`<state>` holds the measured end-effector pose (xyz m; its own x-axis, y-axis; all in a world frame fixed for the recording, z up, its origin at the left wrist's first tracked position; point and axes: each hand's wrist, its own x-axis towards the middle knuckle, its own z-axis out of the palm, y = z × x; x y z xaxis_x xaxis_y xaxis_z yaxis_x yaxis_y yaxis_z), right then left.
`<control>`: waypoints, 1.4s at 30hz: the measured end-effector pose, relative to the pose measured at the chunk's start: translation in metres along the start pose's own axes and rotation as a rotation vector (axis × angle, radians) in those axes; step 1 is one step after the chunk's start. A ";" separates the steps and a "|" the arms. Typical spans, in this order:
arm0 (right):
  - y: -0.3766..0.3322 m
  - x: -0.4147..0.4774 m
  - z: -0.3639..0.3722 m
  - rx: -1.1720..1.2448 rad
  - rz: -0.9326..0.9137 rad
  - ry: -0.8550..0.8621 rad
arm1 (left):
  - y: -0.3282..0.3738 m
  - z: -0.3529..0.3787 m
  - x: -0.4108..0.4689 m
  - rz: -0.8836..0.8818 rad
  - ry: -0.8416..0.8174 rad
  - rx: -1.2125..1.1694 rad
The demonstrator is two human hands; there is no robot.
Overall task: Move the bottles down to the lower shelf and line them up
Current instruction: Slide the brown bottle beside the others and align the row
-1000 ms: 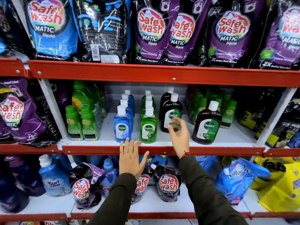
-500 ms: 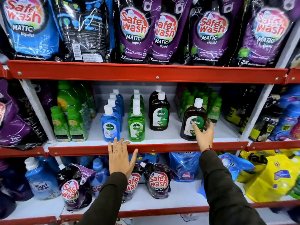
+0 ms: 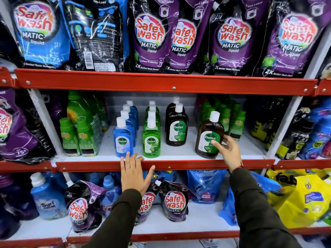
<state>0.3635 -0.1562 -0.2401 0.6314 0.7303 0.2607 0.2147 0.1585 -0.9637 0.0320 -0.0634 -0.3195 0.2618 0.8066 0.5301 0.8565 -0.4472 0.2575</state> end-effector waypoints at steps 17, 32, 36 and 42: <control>-0.020 -0.004 0.078 -0.011 0.001 -0.300 | -0.003 0.000 0.001 0.007 -0.032 0.027; -0.017 0.002 0.073 -0.053 0.072 -0.416 | 0.005 -0.003 -0.003 0.013 0.018 -0.075; -0.021 -0.009 0.074 -0.071 0.052 -0.334 | 0.039 -0.009 -0.002 0.170 0.115 -0.331; -0.019 -0.040 0.094 0.138 0.058 -0.205 | 0.116 -0.013 0.025 0.170 0.052 -0.701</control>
<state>0.2646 -0.1260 -0.2375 0.4728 0.8579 0.2011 0.0693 0.1913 -0.9791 0.1322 -0.1006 -0.2660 0.3295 0.6919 0.6425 0.3145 -0.7220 0.6163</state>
